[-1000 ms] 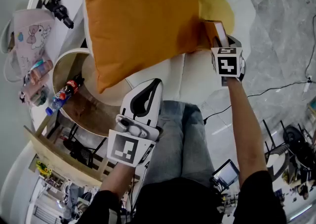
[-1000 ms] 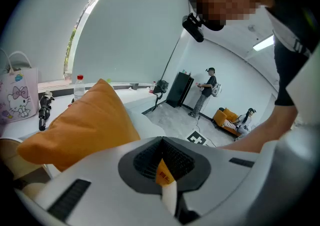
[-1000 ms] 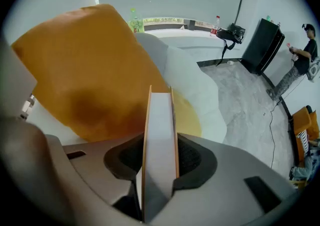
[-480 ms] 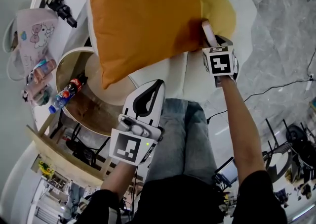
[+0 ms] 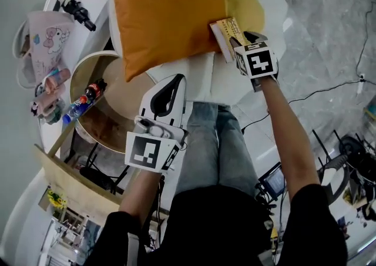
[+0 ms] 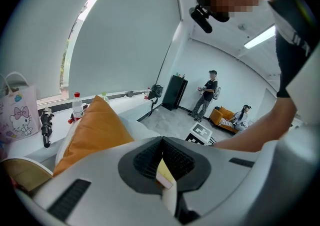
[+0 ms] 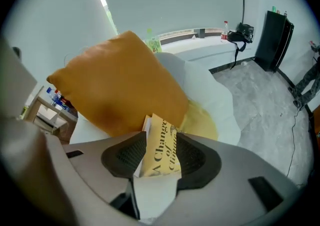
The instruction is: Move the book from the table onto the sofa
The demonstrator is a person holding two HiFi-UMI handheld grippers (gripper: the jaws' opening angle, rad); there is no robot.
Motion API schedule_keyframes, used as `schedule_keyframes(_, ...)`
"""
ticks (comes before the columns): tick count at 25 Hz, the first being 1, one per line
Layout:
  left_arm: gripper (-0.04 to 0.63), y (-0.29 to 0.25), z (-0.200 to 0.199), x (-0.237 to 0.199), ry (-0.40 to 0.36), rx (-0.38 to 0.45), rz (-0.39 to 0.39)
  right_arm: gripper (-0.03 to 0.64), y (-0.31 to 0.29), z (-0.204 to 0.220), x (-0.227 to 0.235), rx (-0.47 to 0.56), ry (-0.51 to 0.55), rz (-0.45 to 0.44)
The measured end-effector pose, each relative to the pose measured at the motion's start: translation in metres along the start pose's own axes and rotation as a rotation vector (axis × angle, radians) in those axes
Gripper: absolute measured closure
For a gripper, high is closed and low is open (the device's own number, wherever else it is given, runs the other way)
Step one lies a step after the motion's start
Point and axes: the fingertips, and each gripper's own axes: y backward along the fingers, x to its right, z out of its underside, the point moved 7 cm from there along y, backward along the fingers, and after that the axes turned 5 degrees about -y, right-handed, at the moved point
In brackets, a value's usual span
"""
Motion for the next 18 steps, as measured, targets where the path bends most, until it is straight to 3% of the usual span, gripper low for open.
schedule_keyframes(8,0.589,0.047,-0.054,0.036,-0.087,0.067,-0.003,0.485,0.163,-0.038,-0.004,0.213,0.192,-0.008)
schedule_keyframes(13,0.589,0.081,-0.1,0.077,-0.146,0.138,-0.006,0.583,0.298,-0.051,-0.004,0.428,0.231,0.047)
schedule_keyframes(18,0.589,0.117,-0.141,0.118,-0.183,0.244,-0.022,0.598,0.409,-0.027,-0.013,0.6,0.243,0.101)
